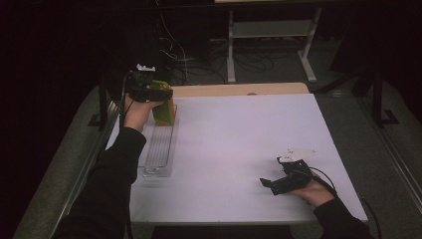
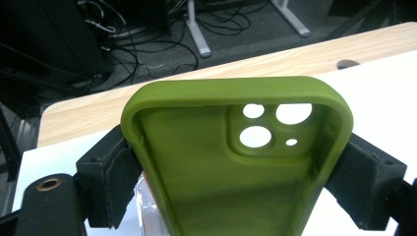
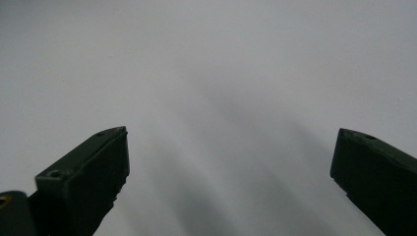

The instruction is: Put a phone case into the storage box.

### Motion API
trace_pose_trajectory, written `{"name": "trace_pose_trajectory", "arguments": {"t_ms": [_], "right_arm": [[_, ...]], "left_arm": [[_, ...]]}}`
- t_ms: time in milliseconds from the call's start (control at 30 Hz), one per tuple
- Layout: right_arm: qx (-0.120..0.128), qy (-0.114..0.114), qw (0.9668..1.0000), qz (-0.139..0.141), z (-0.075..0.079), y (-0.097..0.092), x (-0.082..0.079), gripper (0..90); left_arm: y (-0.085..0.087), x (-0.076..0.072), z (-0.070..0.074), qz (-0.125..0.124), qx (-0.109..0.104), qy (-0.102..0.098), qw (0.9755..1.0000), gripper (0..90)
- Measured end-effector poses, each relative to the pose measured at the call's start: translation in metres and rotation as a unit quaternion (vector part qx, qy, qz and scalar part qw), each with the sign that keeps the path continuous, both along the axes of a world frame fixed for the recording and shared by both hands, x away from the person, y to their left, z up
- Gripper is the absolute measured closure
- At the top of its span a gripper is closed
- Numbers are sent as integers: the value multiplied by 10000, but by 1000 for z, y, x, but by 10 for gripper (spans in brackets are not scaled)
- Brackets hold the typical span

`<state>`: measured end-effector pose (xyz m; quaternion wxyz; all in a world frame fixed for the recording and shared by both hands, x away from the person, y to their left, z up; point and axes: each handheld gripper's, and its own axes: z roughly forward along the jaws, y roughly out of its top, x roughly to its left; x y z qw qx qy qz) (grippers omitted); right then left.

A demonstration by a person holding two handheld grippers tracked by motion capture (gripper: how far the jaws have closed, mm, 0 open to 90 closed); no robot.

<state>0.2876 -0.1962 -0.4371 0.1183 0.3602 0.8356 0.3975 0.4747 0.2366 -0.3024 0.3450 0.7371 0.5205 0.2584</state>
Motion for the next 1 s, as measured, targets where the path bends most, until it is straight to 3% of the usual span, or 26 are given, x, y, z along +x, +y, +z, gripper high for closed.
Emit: {"name": "trace_pose_trajectory", "arguments": {"t_ms": [433,567,667,1000], "right_arm": [[-5,-28,10000,39,-1,0,1,3],[-18,-28,10000,47,-1,1,0,3],[-25,-15,10000,46,-1,1,0,3],[-24,7,10000,40,-1,1,1,3]], "left_arm": [[0,11,-30,386,202,172,9989,145],[0,14,-34,433,340,137,9984,143],[0,16,-37,519,270,127,9982,142],[1,20,-48,621,350,159,9973,137]]}}
